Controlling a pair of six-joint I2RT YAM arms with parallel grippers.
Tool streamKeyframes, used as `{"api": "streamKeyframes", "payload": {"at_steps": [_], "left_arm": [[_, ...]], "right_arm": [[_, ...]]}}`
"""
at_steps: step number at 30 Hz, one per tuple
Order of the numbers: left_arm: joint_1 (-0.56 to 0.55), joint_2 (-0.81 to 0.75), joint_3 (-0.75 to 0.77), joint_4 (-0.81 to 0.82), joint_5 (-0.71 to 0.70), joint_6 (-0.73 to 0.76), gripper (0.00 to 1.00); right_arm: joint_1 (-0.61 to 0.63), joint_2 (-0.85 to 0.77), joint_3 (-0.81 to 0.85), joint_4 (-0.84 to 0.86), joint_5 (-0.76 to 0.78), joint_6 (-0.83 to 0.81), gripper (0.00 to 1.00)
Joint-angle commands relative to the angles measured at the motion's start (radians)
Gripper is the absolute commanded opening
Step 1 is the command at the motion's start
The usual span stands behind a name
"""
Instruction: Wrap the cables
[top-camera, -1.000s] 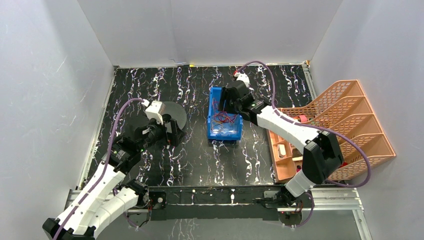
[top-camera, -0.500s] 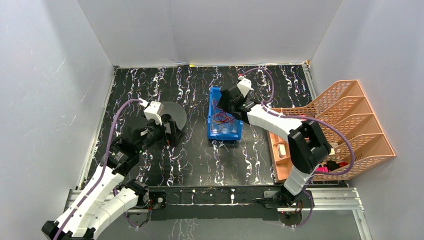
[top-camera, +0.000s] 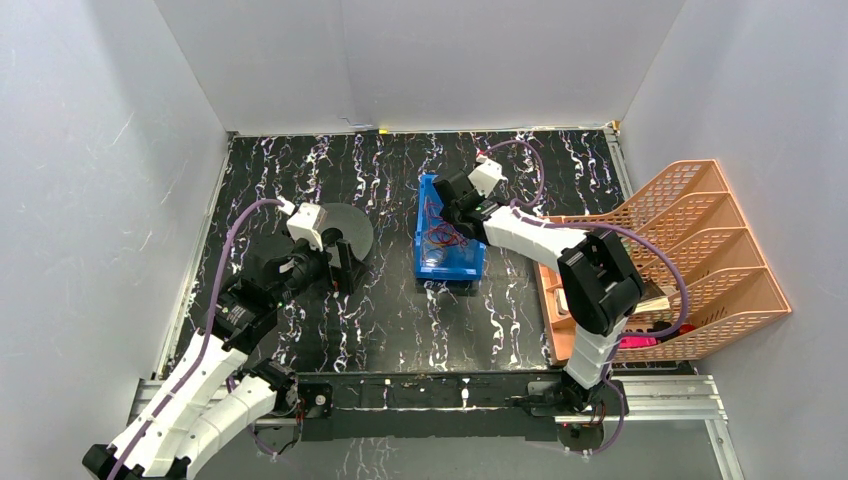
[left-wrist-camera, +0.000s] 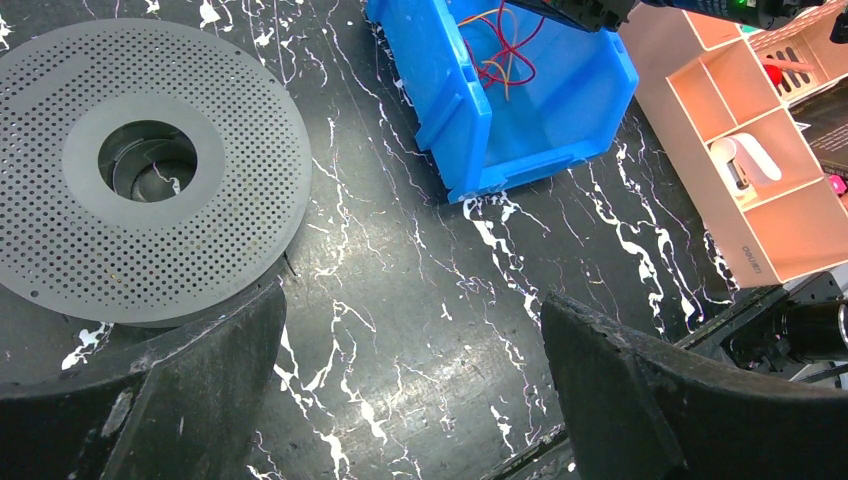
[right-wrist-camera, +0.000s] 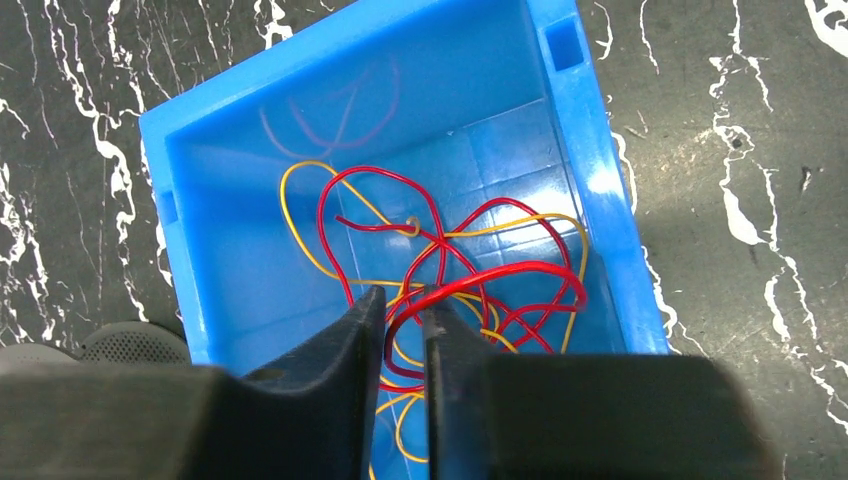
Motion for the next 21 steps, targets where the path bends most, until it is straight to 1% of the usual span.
{"api": "streamKeyframes", "payload": {"at_steps": [1, 3, 6, 11, 21], "left_arm": [[-0.004, -0.014, -0.005, -0.002, 0.006, 0.014, 0.98], [-0.004, -0.015, -0.005, -0.005, 0.003, 0.015, 0.98], [-0.003, -0.013, -0.003, -0.005, 0.001, 0.016, 0.98], [-0.004, -0.014, -0.004, -0.005, -0.002, 0.016, 0.98], [-0.003, -0.012, -0.004, -0.008, -0.007, 0.016, 0.98]], "right_arm": [[-0.001, -0.007, 0.045, 0.061, 0.059, 0.007, 0.16], [-0.001, -0.025, 0.037, 0.071, 0.06, 0.005, 0.0], [0.0, -0.052, 0.026, 0.089, 0.06, -0.01, 0.0], [0.0, -0.16, 0.024, 0.116, 0.084, -0.081, 0.0], [0.0, -0.327, 0.059, 0.144, 0.035, -0.16, 0.0]]}}
